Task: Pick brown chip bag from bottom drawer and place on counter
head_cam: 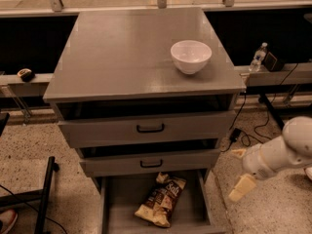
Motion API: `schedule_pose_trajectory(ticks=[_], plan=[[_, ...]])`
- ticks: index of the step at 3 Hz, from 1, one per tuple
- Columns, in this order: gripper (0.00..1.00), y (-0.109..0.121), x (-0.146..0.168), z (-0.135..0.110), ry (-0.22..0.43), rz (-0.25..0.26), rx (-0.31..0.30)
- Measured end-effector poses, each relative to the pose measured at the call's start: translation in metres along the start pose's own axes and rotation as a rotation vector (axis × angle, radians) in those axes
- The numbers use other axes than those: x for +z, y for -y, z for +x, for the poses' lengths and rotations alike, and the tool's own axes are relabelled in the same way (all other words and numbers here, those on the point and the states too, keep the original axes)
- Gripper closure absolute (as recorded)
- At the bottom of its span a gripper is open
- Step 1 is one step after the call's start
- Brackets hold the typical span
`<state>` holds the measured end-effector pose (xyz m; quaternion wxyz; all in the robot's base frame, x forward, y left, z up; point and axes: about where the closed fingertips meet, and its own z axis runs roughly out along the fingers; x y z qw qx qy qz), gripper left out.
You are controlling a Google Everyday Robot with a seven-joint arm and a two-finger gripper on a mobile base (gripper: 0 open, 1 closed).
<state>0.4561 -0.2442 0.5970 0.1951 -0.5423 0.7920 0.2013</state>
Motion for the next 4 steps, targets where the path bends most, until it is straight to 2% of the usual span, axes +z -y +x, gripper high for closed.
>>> schedule_pose_trajectory(ticks=[1, 2, 3, 4], plan=[[0.00, 0.013, 0.053, 0.009, 0.117, -0.032, -0.063], [0.00, 0.012, 0.052, 0.008, 0.111, -0.031, -0.061], [0.00, -0.010, 0.091, 0.020, 0.112, -0.017, -0.167], [0.00, -0.015, 0.125, 0.000, 0.148, 0.121, -0.488]])
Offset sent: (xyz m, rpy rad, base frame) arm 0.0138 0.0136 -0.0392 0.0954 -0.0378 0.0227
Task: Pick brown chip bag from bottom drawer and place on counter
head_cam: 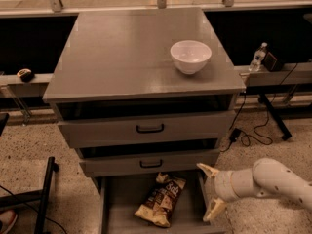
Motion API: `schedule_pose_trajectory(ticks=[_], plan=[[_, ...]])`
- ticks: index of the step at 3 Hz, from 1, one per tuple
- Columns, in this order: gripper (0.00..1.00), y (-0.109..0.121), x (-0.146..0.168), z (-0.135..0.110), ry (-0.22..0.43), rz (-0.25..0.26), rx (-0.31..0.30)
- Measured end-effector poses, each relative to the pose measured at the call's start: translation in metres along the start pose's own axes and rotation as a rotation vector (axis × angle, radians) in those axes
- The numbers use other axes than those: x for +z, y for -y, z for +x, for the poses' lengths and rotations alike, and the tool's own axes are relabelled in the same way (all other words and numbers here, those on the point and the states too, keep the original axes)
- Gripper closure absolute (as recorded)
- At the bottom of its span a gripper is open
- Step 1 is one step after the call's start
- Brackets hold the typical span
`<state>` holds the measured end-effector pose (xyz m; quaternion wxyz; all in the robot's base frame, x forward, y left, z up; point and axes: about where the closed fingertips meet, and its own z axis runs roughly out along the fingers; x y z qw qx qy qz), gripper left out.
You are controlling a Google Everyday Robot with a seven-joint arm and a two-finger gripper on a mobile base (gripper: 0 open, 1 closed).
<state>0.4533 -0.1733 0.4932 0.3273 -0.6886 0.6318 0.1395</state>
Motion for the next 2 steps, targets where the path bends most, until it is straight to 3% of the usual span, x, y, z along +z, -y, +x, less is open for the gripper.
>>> schedule_pose_trajectory(ticks=[1, 2], plan=[[0.00, 0.001, 0.001, -0.003, 0.005, -0.010, -0.017], [0.00, 0.002, 0.023, 0.015, -0.069, -0.064, -0.060]])
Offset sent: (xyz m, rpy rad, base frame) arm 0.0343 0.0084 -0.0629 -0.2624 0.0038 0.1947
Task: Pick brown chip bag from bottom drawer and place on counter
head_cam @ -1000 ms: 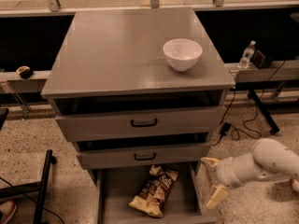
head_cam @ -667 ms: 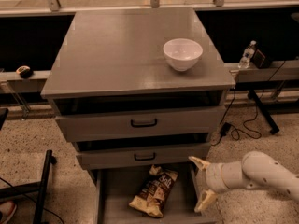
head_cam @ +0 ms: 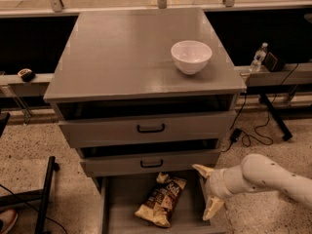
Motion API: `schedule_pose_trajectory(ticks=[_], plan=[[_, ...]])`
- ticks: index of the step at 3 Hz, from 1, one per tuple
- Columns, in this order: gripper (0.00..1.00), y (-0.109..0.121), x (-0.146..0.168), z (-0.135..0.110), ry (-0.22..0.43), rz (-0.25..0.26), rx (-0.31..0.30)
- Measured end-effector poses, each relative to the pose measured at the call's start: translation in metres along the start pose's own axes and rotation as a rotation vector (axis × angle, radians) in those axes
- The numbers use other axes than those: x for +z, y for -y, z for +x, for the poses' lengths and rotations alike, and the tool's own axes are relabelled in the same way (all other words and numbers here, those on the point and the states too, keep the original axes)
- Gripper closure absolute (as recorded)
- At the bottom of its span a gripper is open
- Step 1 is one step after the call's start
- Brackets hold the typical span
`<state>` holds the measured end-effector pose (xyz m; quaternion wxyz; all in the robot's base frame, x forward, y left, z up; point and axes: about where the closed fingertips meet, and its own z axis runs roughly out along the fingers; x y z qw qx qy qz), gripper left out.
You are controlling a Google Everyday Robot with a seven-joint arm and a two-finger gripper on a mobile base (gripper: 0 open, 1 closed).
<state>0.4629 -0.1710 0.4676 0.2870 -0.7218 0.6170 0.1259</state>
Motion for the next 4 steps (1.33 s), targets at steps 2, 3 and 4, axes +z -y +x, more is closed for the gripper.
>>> schedule_pose_trajectory(ticks=[2, 3, 4], plan=[[0.00, -0.004, 0.103, 0.030, -0.174, -0.157, -0.436], [0.00, 0.002, 0.104, 0.029, -0.172, -0.154, -0.496], [0.00, 0.000, 0.119, 0.059, -0.183, -0.130, -0.576]])
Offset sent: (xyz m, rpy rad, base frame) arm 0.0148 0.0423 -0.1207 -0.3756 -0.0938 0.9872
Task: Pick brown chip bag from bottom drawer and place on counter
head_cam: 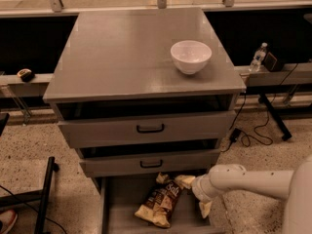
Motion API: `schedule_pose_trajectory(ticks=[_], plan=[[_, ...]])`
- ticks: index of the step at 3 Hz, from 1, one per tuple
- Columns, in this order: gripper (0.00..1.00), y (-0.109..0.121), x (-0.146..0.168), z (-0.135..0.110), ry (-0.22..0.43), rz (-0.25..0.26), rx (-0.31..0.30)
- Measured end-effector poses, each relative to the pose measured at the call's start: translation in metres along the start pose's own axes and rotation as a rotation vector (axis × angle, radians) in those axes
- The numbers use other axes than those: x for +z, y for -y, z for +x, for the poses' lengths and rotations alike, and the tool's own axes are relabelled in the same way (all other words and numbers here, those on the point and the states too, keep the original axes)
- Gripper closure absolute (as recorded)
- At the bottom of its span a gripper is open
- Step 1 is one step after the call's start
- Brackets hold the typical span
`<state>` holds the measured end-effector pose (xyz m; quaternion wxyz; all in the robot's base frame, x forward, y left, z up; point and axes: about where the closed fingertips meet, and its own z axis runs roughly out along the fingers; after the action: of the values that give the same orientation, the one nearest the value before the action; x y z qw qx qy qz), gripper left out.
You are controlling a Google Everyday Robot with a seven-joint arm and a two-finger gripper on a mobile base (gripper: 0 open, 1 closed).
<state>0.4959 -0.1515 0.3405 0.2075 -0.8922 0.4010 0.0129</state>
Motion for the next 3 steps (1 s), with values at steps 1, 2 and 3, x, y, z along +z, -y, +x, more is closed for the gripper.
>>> schedule_pose_trajectory(ticks=[1, 2, 3], plan=[[0.00, -0.004, 0.015, 0.003, 0.081, 0.085, -0.017], [0.00, 0.001, 0.004, 0.003, 0.090, 0.143, -0.065], [0.00, 0.005, 0.018, 0.002, 0.119, 0.165, -0.090]])
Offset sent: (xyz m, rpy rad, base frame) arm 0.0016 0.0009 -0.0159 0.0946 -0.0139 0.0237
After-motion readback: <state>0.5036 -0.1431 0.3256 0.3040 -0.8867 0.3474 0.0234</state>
